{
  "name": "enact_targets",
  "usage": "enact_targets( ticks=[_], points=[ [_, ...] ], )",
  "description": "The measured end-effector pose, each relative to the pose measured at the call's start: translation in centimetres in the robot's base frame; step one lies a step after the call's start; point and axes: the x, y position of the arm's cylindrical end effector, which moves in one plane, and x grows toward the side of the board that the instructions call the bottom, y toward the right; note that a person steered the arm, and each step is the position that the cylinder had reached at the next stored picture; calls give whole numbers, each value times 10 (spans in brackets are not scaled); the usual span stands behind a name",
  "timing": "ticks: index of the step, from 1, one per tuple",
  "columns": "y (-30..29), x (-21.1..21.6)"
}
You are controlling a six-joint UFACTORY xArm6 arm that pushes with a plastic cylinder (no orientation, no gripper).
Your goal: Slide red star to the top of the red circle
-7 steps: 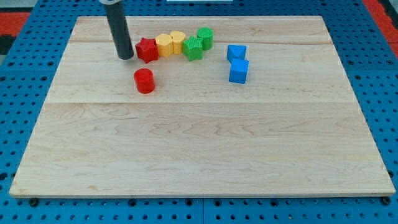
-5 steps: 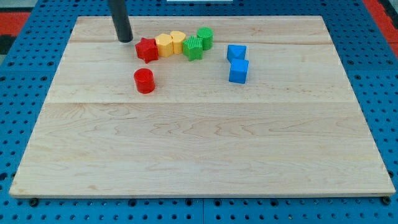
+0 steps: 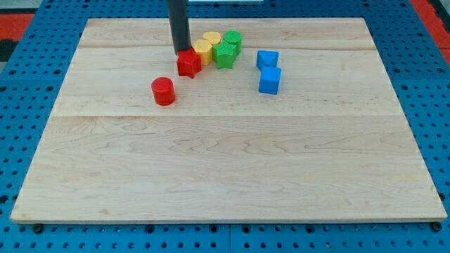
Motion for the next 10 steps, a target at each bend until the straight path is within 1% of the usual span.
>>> enact_targets(
  ticks=[1, 2, 3, 4, 5, 6, 7, 8, 9, 10],
  points=[
    [-6, 37],
    [-9, 37],
    [-53, 36],
    [-66, 82],
    [-45, 112],
    [-29, 124],
    [-29, 156],
    [26, 166],
    [116, 128],
    [110, 81]
  ],
)
